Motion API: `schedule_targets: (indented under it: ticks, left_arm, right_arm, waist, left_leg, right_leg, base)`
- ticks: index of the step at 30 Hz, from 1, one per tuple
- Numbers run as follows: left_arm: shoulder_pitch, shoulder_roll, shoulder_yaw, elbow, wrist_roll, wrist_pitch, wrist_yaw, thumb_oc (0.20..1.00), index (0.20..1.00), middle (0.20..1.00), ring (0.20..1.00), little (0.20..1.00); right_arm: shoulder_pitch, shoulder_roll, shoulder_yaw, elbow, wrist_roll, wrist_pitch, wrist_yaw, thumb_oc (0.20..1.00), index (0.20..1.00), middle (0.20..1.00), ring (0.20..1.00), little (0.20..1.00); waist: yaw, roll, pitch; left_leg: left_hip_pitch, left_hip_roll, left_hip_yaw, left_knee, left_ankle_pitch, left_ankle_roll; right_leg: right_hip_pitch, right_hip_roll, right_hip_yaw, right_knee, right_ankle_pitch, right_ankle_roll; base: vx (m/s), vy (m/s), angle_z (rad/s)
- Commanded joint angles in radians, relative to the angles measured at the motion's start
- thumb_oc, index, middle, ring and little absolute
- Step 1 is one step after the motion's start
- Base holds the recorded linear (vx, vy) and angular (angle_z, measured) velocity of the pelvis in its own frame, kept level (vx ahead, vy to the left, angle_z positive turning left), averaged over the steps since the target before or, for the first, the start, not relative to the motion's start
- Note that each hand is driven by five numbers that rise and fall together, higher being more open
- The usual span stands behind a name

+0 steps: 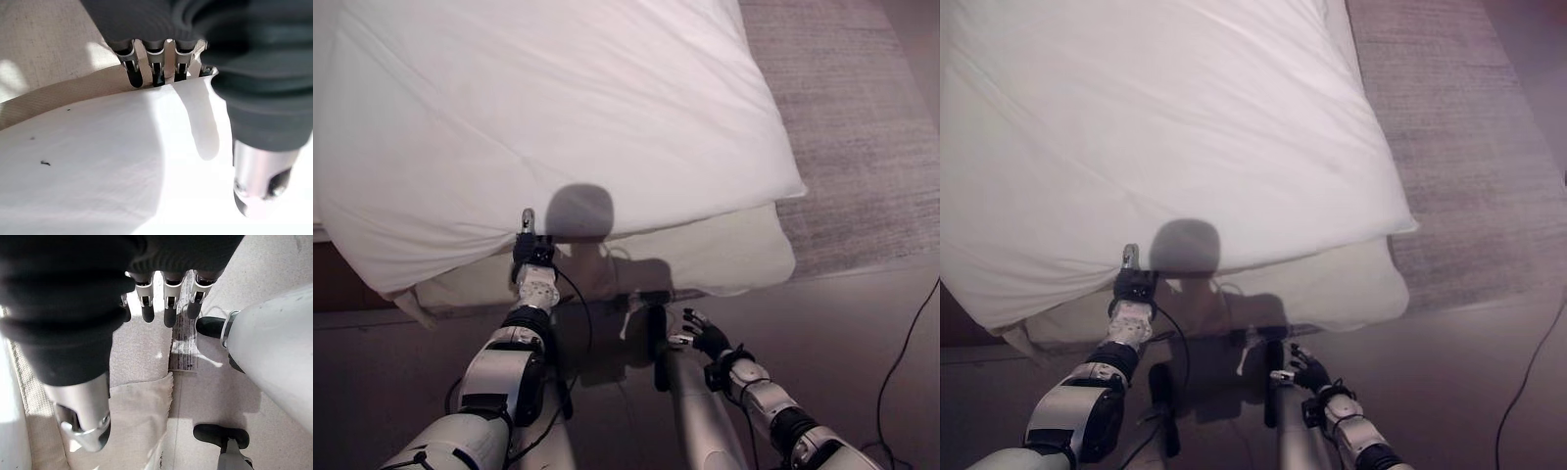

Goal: Make the bed

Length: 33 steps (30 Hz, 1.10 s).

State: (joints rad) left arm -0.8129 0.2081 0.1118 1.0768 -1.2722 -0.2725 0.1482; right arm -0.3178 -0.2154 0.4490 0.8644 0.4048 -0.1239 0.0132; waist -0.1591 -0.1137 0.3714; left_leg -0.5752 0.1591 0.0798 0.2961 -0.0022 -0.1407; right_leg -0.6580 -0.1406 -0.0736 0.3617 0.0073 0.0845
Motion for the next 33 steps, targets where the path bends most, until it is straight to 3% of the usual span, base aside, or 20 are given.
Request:
schedule_targets:
  ticks: [1,2,14,18,24,29,33]
  left_arm:
    - [-0.098,0.047,-0.022,-0.061,0.044,-0.054,-0.084,0.200,0.200,0.200,0.200,0.200]
    - [-0.093,0.048,-0.022,-0.072,0.033,-0.057,-0.097,0.200,0.200,0.200,0.200,0.200]
    - [-0.076,0.018,-0.046,-0.143,-0.023,-0.082,-0.141,0.200,0.200,0.200,0.200,0.200]
    - [0.013,-0.062,-0.113,-0.341,-0.053,-0.093,-0.220,0.200,0.200,0.200,0.200,0.200]
    - [0.115,-0.147,-0.211,-0.603,-0.073,-0.092,-0.260,0.200,0.200,0.200,0.200,0.200]
    - [0.180,-0.175,-0.253,-0.771,-0.060,-0.105,-0.237,0.200,0.200,0.200,0.200,0.200]
    - [0.222,-0.177,-0.281,-0.906,-0.060,-0.128,-0.190,0.200,0.200,0.200,0.200,0.200]
  right_arm:
    - [0.043,-0.021,0.039,-0.074,0.021,-0.029,0.007,1.000,1.000,1.000,1.000,1.000]
    - [0.048,-0.005,0.031,-0.090,0.100,-0.026,0.027,1.000,1.000,1.000,1.000,1.000]
    - [-0.020,0.062,0.059,-0.166,0.407,-0.033,0.090,1.000,1.000,1.000,1.000,1.000]
    - [-0.087,0.145,0.035,-0.126,0.677,-0.010,0.152,1.000,1.000,1.000,1.000,1.000]
    - [-0.178,0.250,-0.037,-0.064,1.048,0.092,0.278,1.000,1.000,1.000,1.000,1.000]
    - [-0.239,0.274,-0.073,-0.072,1.165,0.132,0.317,1.000,1.000,1.000,1.000,1.000]
    - [-0.274,0.286,-0.099,-0.120,1.214,0.087,0.281,1.000,1.000,1.000,1.000,1.000]
  waist:
    - [-0.007,0.015,-0.045]
    - [-0.005,0.018,-0.042]
    - [0.015,0.036,-0.039]
    - [0.048,0.057,-0.033]
    - [0.100,0.086,-0.007]
    - [0.128,0.103,0.015]
    - [0.148,0.118,0.029]
  left_leg:
    - [-0.083,-0.035,-0.005,0.064,-0.033,0.053]
    - [-0.082,-0.034,-0.004,0.065,-0.034,0.052]
    - [-0.079,-0.037,0.003,0.045,-0.019,0.049]
    - [-0.070,-0.050,-0.007,0.024,-0.010,0.052]
    - [-0.065,-0.069,-0.027,0.018,-0.011,0.060]
    - [-0.058,-0.089,-0.045,0.009,-0.006,0.070]
    - [-0.059,-0.104,-0.061,-0.011,0.011,0.074]
  right_leg:
    - [-0.030,0.012,-0.003,-0.010,-0.010,0.046]
    - [-0.028,0.012,-0.002,-0.010,-0.012,0.046]
    - [-0.030,0.016,0.004,-0.031,0.003,0.042]
    - [-0.019,0.016,0.005,-0.042,0.006,0.039]
    - [0.002,0.009,-0.007,-0.039,-0.003,0.035]
    - [0.011,0.002,-0.016,-0.036,-0.004,0.034]
    - [0.017,-0.008,-0.028,-0.045,0.001,0.035]
  base:
    - [0.01,-0.002,-0.05]
    - [0.01,-0.002,-0.06]
    - [0.00,0.001,-0.01]
    - [0.01,0.002,-0.03]
    - [0.00,-0.002,0.03]
    - [-0.01,-0.004,0.14]
    - [-0.01,-0.010,0.11]
